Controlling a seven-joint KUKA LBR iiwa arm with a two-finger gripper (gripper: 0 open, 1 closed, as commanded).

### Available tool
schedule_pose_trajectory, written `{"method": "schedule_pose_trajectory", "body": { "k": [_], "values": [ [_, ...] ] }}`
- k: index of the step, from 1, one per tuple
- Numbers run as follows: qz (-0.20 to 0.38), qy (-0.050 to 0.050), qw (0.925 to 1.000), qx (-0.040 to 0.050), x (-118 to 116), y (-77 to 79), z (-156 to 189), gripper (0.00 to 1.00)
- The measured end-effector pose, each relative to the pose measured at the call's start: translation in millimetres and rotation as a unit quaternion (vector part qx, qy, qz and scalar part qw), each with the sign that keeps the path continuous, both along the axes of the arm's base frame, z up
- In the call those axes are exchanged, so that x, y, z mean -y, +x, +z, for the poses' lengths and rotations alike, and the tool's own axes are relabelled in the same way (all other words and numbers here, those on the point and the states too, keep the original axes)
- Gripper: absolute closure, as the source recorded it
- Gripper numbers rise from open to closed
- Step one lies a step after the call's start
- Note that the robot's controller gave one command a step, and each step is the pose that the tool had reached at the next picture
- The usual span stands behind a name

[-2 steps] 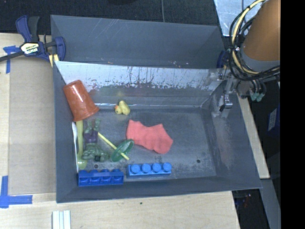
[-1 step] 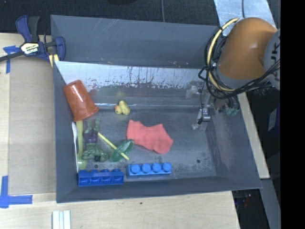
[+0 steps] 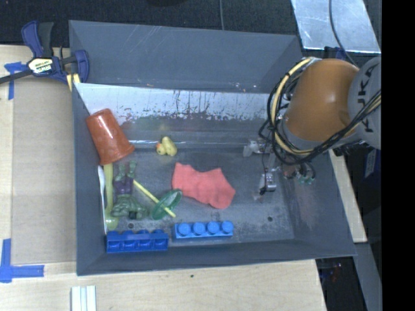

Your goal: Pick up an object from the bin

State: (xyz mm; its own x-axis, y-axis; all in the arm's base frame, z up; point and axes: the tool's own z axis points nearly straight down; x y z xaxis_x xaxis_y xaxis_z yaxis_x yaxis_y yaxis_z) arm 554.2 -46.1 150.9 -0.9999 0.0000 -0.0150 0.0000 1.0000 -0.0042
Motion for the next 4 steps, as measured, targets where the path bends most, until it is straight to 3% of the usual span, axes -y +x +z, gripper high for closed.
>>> {"method": "schedule_pose_trajectory", "body": {
  "k": [1,2,3,4],
  "values": [
    [-0.065,0.002,0.9979,0.0015,-41.5,29.0,-67.5,0.00],
    [0.017,-0.001,0.9998,0.0066,-66.1,40.0,-78.3,1.00],
    [0.017,-0.001,0.9998,0.0066,-66.1,40.0,-78.3,1.00],
    [0.012,-0.001,0.9999,0.0035,-64.1,48.5,-22.5,1.00]
  ]
}}
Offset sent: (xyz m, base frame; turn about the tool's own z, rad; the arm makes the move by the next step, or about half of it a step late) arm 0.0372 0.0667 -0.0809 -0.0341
